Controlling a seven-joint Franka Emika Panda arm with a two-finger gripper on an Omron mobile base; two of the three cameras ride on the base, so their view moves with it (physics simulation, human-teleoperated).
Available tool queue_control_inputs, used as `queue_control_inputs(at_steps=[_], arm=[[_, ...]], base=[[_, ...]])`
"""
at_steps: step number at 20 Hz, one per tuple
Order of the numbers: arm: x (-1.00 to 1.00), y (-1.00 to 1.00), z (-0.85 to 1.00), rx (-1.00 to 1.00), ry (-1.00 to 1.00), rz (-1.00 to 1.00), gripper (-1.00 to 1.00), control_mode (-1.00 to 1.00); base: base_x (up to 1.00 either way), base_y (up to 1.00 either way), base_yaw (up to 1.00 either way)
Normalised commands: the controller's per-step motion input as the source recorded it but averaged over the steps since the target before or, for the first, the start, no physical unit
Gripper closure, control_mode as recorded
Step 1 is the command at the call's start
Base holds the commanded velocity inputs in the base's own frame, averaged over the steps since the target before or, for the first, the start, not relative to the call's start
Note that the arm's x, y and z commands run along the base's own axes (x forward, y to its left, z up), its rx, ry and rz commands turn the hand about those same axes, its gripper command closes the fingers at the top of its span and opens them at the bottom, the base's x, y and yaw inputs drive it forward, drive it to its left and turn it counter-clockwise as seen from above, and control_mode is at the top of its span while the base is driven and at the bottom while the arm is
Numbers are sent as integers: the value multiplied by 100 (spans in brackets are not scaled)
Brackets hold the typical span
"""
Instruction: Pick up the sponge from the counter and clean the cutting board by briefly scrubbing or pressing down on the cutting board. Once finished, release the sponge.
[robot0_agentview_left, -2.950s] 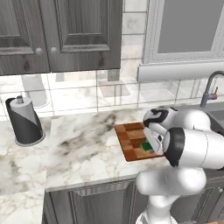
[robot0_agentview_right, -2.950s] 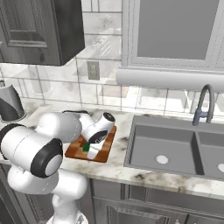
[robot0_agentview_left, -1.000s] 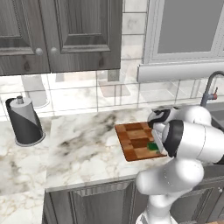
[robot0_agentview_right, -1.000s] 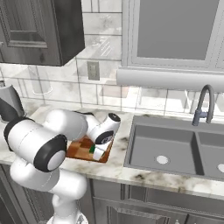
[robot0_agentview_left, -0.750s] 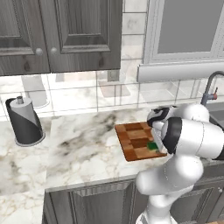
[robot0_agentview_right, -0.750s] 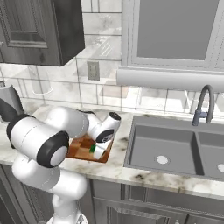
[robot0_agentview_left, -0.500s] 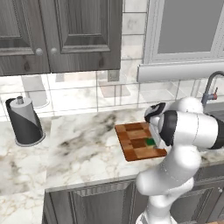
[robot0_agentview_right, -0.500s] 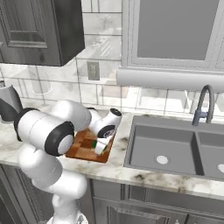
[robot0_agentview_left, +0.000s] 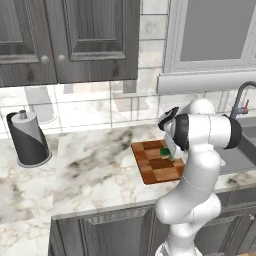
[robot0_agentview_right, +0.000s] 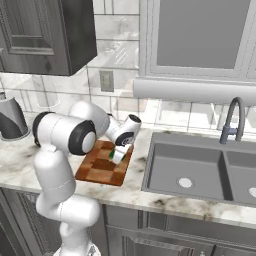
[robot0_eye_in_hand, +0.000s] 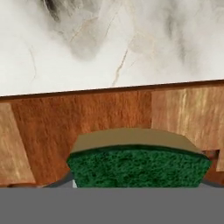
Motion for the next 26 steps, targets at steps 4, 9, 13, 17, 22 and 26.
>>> queue_control_inputs(at_steps=[4,9,13,17,22,26], arm=[[82,0,-12,0,0,0,100,-100],[75,0,-17,0,-1,0,100,-100],[64,9,-22,2,0,0,100,-100],[59,19,-23,2,0,0,100,-100],[3,43,-28,0,0,0,100,-100],[-29,64,-28,0,0,0,100,-100]], base=[[0,0,0],[0,0,0],[0,0,0],[0,0,0],[0,0,0],[0,0,0]])
